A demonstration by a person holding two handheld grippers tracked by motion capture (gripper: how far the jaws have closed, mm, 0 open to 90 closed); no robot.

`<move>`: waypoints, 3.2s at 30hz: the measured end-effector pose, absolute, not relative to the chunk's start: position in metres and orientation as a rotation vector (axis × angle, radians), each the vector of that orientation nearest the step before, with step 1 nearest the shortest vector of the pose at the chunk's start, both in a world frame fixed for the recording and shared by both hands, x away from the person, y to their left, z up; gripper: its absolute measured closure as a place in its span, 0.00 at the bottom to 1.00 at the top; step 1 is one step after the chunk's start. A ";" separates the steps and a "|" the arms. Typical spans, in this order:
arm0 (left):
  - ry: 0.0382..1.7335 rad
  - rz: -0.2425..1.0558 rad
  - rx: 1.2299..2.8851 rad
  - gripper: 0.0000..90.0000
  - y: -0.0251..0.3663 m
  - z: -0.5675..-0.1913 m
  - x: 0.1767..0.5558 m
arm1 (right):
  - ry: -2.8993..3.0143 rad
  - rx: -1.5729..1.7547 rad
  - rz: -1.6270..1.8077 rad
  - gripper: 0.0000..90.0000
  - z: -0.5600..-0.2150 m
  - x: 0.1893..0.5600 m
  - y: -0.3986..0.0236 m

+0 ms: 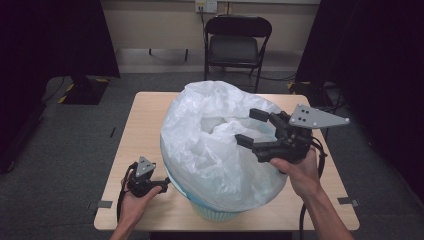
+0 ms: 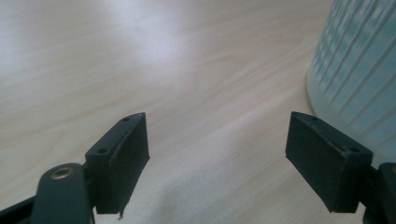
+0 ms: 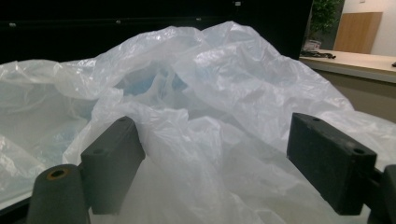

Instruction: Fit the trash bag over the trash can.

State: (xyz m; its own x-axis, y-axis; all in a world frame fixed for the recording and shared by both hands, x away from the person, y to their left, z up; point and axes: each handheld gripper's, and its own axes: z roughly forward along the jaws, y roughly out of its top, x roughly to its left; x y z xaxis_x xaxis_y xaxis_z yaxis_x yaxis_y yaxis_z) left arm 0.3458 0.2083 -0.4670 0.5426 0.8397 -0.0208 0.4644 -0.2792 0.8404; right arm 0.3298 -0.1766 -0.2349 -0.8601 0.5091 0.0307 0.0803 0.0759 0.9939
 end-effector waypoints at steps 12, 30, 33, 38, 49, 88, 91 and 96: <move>0.992 0.603 1.737 0.40 0.229 -0.419 0.327 | 2.180 0.572 1.601 0.89 -0.250 0.340 -0.167; 0.768 0.588 1.474 0.29 0.238 -0.312 0.289 | 2.264 0.497 1.563 0.99 -0.252 0.340 -0.154; 0.716 0.546 1.438 0.25 0.235 -0.305 0.288 | 2.260 0.503 1.568 0.96 -0.253 0.341 -0.155; 0.632 0.497 1.420 0.18 0.225 -0.299 0.287 | 2.264 0.506 1.552 0.91 -0.253 0.342 -0.154; 0.567 0.457 1.345 0.18 0.219 -0.269 0.278 | 2.268 0.510 1.538 0.88 -0.252 0.342 -0.151; 0.703 0.387 1.476 1.00 0.231 -0.321 0.298 | 1.856 0.810 1.753 0.69 -0.251 0.345 -0.249; 0.702 0.352 1.448 0.98 0.231 -0.327 0.303 | 1.892 0.852 1.732 0.60 -0.263 0.352 -0.252; 0.722 0.421 1.469 0.96 0.227 -0.323 0.304 | 2.018 0.933 1.705 0.48 -0.283 0.366 -0.245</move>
State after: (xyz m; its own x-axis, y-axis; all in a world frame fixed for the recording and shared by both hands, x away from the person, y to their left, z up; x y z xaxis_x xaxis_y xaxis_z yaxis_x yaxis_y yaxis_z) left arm 0.3040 0.2269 -0.3235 0.7262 0.6629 -0.1824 0.1684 0.0857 0.9820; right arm 0.3662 -0.2449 -0.2831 -0.7274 0.6688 0.1536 0.2629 0.0649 0.9626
